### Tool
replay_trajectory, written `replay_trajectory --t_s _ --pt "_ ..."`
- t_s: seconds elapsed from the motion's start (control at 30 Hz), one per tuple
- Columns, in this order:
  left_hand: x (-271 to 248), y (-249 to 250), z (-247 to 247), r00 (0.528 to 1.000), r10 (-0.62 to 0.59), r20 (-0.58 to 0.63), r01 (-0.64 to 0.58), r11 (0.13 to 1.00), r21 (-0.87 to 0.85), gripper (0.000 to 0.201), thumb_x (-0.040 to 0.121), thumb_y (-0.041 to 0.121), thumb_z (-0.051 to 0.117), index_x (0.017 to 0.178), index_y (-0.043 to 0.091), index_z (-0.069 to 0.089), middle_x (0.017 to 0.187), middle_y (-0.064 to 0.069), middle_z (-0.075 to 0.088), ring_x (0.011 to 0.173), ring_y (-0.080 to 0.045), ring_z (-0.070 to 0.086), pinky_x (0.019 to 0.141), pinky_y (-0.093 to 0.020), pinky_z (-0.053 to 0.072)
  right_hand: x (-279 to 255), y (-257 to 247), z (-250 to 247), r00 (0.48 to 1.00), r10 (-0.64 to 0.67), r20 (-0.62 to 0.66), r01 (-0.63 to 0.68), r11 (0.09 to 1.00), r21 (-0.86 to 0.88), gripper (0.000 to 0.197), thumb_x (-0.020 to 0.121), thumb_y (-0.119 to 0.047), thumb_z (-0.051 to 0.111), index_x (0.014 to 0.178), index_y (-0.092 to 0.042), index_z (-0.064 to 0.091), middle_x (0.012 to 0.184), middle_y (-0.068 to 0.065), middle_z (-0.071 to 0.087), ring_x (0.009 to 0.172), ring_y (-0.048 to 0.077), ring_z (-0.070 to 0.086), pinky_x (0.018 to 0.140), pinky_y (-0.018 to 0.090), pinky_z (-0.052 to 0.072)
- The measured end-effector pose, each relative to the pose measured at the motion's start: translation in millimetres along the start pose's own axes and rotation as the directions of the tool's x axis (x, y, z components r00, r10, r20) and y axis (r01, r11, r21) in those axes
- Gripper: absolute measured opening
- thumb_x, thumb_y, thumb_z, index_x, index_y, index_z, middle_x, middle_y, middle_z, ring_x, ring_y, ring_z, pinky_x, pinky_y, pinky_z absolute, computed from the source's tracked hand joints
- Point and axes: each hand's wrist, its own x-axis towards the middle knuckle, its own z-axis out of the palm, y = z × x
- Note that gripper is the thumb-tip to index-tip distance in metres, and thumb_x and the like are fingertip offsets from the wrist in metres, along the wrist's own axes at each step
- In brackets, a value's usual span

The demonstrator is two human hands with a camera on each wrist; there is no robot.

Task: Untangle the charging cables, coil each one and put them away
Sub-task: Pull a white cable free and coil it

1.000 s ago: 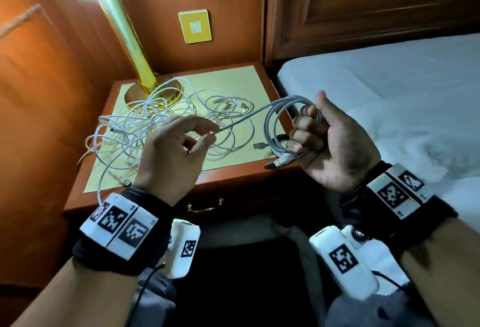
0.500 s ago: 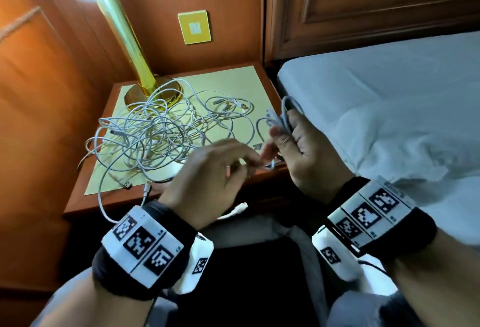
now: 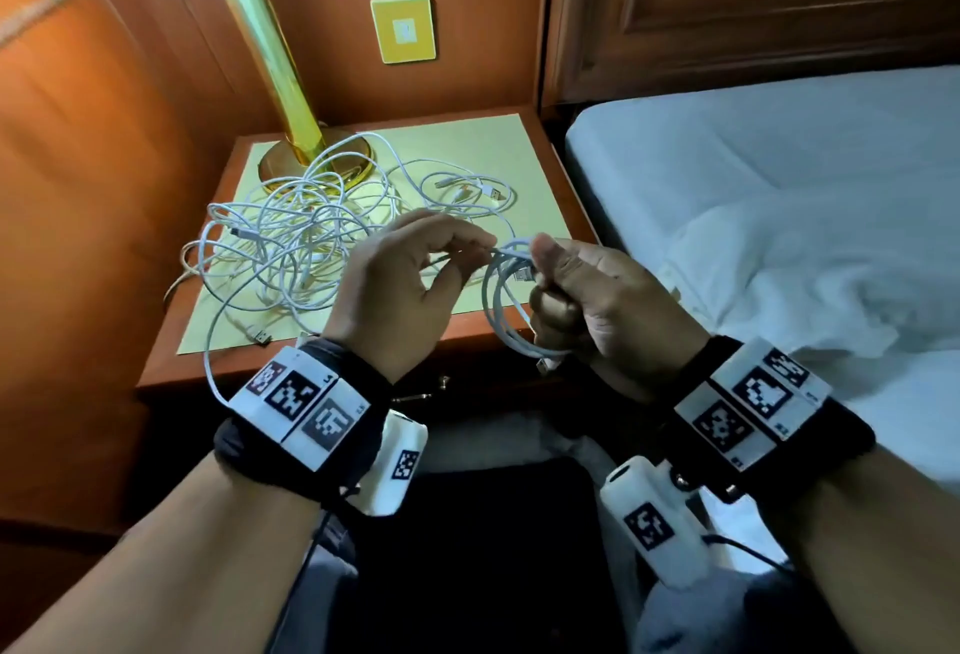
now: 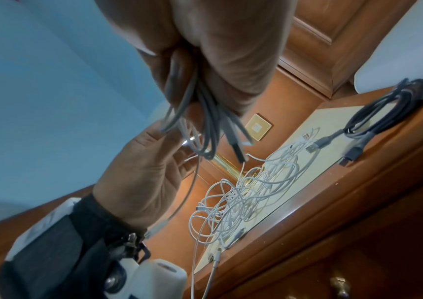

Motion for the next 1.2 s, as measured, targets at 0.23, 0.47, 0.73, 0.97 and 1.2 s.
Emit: replay_trajectory --t_s 0.23,0.47,0.73,0.97,1.2 --pt "-7 10 7 0.970 -0.158 0.184 0.202 0.945 -0.256 0.042 0.103 0.033 0.043 0.135 0.015 0.062 0.125 0.009 0.067 0.114 0.005 0.060 0.097 -0.022 0.048 -2 -7 0 1.000 0.009 -0.024 -0.005 0.984 0.178 0.035 0.093 -0.038 0.050 0.071 -0.014 0.039 0.047 -0.004 0.023 0.042 0.008 0.012 0.044 0.021 0.013" --pt "-6 13 10 0.967 -0.012 0.255 0.026 0.998 -0.051 0.029 0.099 0.031 0.050 0.098 0.007 0.065 0.079 0.002 0.055 0.071 -0.013 0.050 0.064 -0.028 0.041 1 -2 -2 0.985 0.008 -0.171 -0.002 0.999 0.036 0.036 0.101 -0.036 0.048 0.075 -0.011 0.044 0.049 -0.007 0.028 0.043 0.008 0.017 0.043 0.020 0.019" --pt "-5 12 7 0.964 -0.131 0.232 0.186 0.955 -0.233 0.028 0.097 0.023 0.047 0.107 0.008 0.069 0.076 0.015 0.058 0.069 -0.001 0.051 0.066 -0.024 0.042 1 -5 -3 0.986 -0.009 -0.164 0.016 0.999 0.042 0.035 0.100 -0.036 0.050 0.075 -0.011 0.046 0.055 -0.003 0.022 0.049 0.014 0.013 0.041 0.021 0.026" --pt "1 -5 -7 0.990 0.079 0.114 -0.082 0.996 0.027 0.021 0.092 0.002 0.066 0.111 0.007 0.075 0.099 -0.004 0.068 0.089 -0.014 0.064 0.082 -0.011 0.046 1 -6 -3 0.989 -0.037 -0.143 0.055 0.991 0.124 0.034 0.101 -0.032 0.047 0.073 -0.012 0.042 0.052 -0.002 0.027 0.044 0.010 0.015 0.044 0.022 0.014" --pt "2 -12 -14 0.993 -0.011 -0.119 0.029 0.989 0.147 0.012 0.088 0.020 0.076 0.098 0.015 0.080 0.084 0.002 0.072 0.066 -0.008 0.061 0.070 -0.004 0.044 1 -2 -5 0.994 0.021 0.108 -0.048 0.966 0.255 0.031 0.094 -0.039 0.050 0.074 -0.017 0.040 0.052 -0.005 0.020 0.043 0.010 0.011 0.046 0.026 0.009"
